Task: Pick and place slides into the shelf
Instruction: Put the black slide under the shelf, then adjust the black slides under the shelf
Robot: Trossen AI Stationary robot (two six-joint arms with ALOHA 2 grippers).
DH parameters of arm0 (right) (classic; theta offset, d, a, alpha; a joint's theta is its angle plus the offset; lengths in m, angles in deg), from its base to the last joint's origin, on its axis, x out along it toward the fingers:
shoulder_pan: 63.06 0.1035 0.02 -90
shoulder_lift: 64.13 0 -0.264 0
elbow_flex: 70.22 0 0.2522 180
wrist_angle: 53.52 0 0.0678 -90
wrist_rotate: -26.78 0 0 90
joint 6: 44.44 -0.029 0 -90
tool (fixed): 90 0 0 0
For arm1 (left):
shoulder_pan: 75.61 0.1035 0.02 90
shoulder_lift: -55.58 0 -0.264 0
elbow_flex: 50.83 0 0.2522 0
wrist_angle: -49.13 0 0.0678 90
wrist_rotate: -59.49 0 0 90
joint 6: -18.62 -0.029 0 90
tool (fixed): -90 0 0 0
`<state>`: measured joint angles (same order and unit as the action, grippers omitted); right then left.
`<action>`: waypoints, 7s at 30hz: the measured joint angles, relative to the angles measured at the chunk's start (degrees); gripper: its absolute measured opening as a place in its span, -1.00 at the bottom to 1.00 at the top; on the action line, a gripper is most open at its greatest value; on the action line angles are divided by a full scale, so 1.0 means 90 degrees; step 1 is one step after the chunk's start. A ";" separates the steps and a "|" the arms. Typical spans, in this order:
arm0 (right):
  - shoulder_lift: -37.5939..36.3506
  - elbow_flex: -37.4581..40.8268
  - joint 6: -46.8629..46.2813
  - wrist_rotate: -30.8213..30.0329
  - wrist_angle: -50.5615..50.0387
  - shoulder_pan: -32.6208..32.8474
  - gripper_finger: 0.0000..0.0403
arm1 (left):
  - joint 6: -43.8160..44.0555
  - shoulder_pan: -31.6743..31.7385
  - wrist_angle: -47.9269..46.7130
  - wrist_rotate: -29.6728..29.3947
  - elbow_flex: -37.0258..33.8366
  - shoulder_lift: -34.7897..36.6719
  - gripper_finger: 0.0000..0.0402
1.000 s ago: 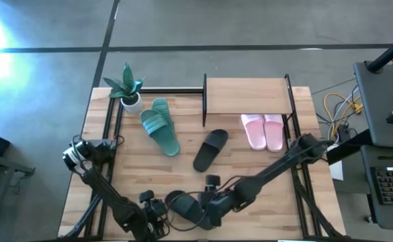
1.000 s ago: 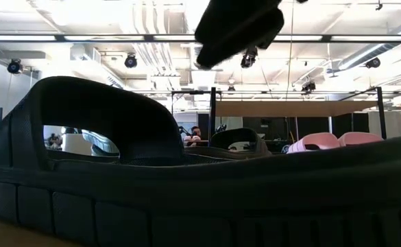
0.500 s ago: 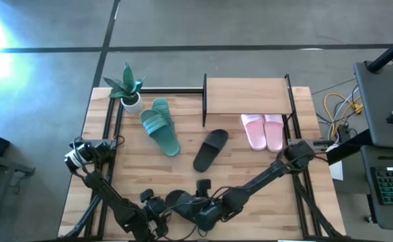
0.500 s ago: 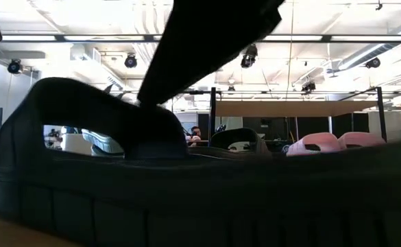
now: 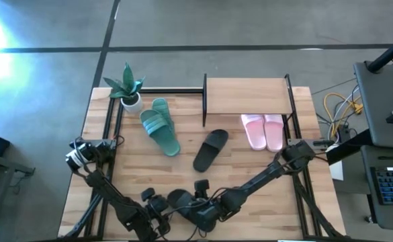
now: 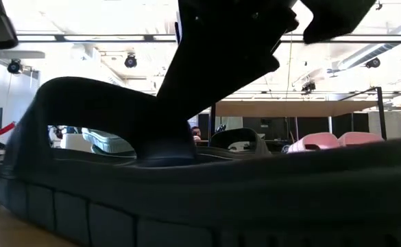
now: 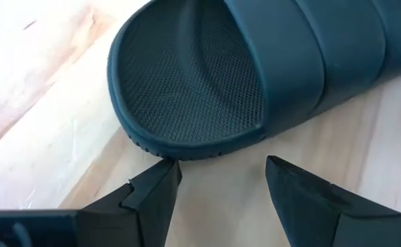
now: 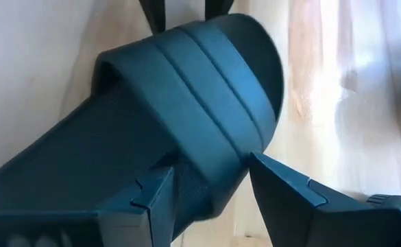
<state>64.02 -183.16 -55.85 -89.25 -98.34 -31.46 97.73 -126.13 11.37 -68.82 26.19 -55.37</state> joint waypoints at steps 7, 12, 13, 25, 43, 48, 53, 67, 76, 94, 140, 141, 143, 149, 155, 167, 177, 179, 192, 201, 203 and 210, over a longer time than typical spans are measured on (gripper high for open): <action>-0.0001 0.0005 -0.0556 -0.0142 -0.0108 -0.0182 -0.63 | 0.0005 0.0154 0.0290 -0.0124 0.0006 -0.0007 0.05; -0.0230 0.0005 -0.1322 -0.0320 -0.1007 -0.0202 -0.92 | -0.0007 0.0244 0.0468 -0.0165 0.0034 -0.0010 0.05; -0.0321 0.0005 -0.1628 -0.0448 -0.1409 -0.0173 -0.93 | -0.0007 0.0254 0.0440 -0.0165 0.0027 -0.0004 0.05; -0.1807 0.0382 -0.7287 -0.1613 -0.6351 0.0617 -0.94 | -0.0002 0.0336 0.0463 -0.0002 0.0088 0.0015 0.05; -0.2062 0.2900 -0.7269 -0.0534 -0.4580 -0.1298 -0.94 | -0.1984 0.1527 0.0511 0.0645 0.0022 0.0177 0.05; -0.1906 0.2765 -0.6781 -0.0949 -0.4337 -0.1649 -0.94 | -0.2572 0.1992 0.0530 0.0812 -0.0022 0.0177 0.05; -0.1830 0.2787 -0.6447 -0.0976 -0.4364 -0.1878 -0.93 | -0.3079 0.2422 0.0821 0.1099 -0.0186 0.0216 0.05; -0.1813 0.2814 -0.6247 -0.1131 -0.4230 -0.1919 -0.92 | -0.4354 0.3995 0.3721 0.2095 -0.1382 0.0284 0.05; -0.1814 0.2855 -0.5890 -0.1119 -0.3999 -0.1933 -0.39 | -0.4814 0.4326 0.3867 0.2551 -0.1447 0.0461 0.05; -0.3573 0.2603 -0.6473 -0.1108 -0.5295 -0.1043 0.01 | -0.4814 0.4325 0.3450 0.2814 -0.1492 0.0943 0.05; -0.4108 0.4574 -0.9172 0.1537 -0.1533 0.0751 -0.51 | -0.5729 0.4349 0.1507 0.2661 -0.0637 0.1976 -1.00; -0.4106 0.4717 -0.9422 0.1424 -0.1082 0.0779 -0.59 | -0.5622 0.4168 0.1501 0.2662 -0.0631 0.2009 -1.00; -0.4053 0.4943 -0.9794 0.1090 -0.0462 0.0798 -0.74 | -0.5407 0.3798 0.1423 0.2586 -0.0648 0.2035 -1.00; -0.3692 0.5210 -0.9831 0.0890 -0.0275 0.0517 -0.94 | -0.4821 0.2856 0.1444 0.1996 -0.0694 0.2007 -1.00; -0.3450 0.5259 -0.8946 0.0902 -0.0280 -0.0178 -0.94 | -0.4069 0.2588 0.1464 0.1698 -0.0728 0.1793 -1.00; -0.3712 0.5262 -0.8613 0.0590 -0.0878 -0.0897 -0.94 | -0.3836 0.2671 0.3331 0.1709 -0.0725 0.0913 -1.00; -0.4424 0.4598 -0.9652 0.0210 -0.2367 -0.0091 -0.94 | -0.5330 0.3333 0.5160 0.1870 -0.0213 -0.0539 -1.00; -0.4516 0.4491 -0.9851 0.0211 -0.2568 0.0092 -0.94 | -0.5333 0.3576 0.5087 0.1858 -0.0054 -0.0764 -1.00; -0.4521 0.4542 -1.1048 0.0223 -0.2662 0.0685 -0.94 | -0.5647 0.4842 0.4777 0.1740 0.0411 -0.1110 -1.00; -0.4108 0.5207 -1.0467 0.0212 -0.0924 0.0308 -0.94 | -0.5668 0.4421 0.3879 0.1716 0.0338 -0.0357 -1.00; -0.3947 0.5308 -1.0284 0.0175 -0.0759 0.0140 -0.94 | -0.5671 0.4268 0.3839 0.1729 0.0336 -0.0292 -1.00; -0.3695 0.5635 -0.9563 -0.0174 -0.0647 -0.0665 -0.94 | -0.5661 0.3824 0.3733 0.1720 0.0338 -0.0189 -1.00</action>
<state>30.76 -132.44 -141.92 -90.81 -104.16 -37.45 46.78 -91.71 44.97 -53.34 29.23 -57.08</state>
